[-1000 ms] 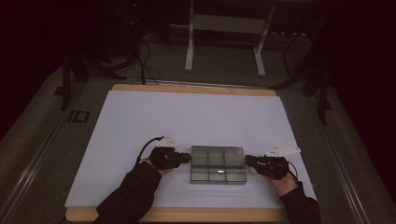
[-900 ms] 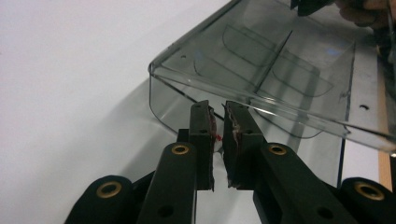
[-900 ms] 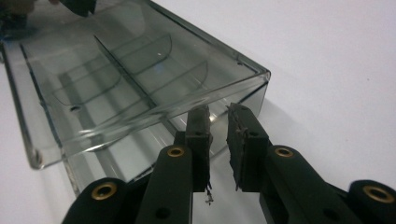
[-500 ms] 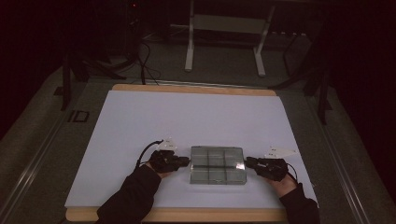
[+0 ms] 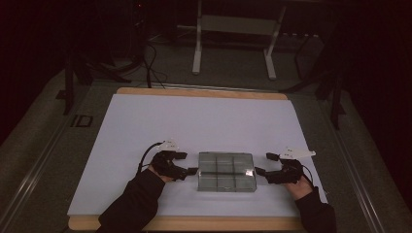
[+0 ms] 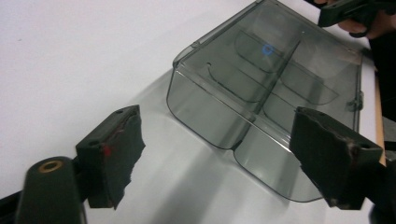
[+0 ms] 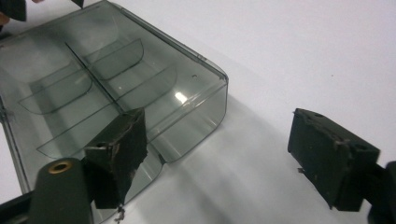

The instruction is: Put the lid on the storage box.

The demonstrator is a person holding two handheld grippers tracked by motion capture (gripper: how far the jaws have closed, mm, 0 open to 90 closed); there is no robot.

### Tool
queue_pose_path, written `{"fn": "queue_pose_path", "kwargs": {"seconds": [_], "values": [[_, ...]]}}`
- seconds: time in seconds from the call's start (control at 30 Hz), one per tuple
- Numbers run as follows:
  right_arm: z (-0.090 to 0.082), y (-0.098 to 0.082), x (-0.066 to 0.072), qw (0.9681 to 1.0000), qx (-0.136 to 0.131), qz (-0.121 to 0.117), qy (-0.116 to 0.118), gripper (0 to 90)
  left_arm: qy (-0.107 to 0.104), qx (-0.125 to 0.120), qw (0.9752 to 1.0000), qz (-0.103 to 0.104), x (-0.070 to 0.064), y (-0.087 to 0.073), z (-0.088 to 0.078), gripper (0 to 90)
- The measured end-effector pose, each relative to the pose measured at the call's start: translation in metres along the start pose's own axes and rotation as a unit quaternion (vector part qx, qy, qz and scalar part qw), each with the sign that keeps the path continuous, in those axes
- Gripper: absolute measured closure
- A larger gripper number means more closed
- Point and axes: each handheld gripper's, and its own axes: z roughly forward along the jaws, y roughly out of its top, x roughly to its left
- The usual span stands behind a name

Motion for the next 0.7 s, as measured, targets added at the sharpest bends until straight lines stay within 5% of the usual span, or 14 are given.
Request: {"fn": "queue_pose_path", "kwargs": {"seconds": [0.17,0.4,0.7], "values": [[0.0,-0.001,-0.002,1.0,-0.002,0.006,-0.001,19.4,0.008,0.021,0.9997,0.001,0.001,-0.002,0.004,2.5],[0.0,-0.008,-0.006,0.9999,0.006,0.004,-0.015,17.6,0.042,0.023,0.9988,0.008,0.004,-0.008,0.003,2.5],[-0.003,-0.013,-0.006,0.9997,0.007,0.007,-0.02,16.5,0.044,0.029,0.9985,0.018,0.005,-0.016,0.001,2.5]]}}
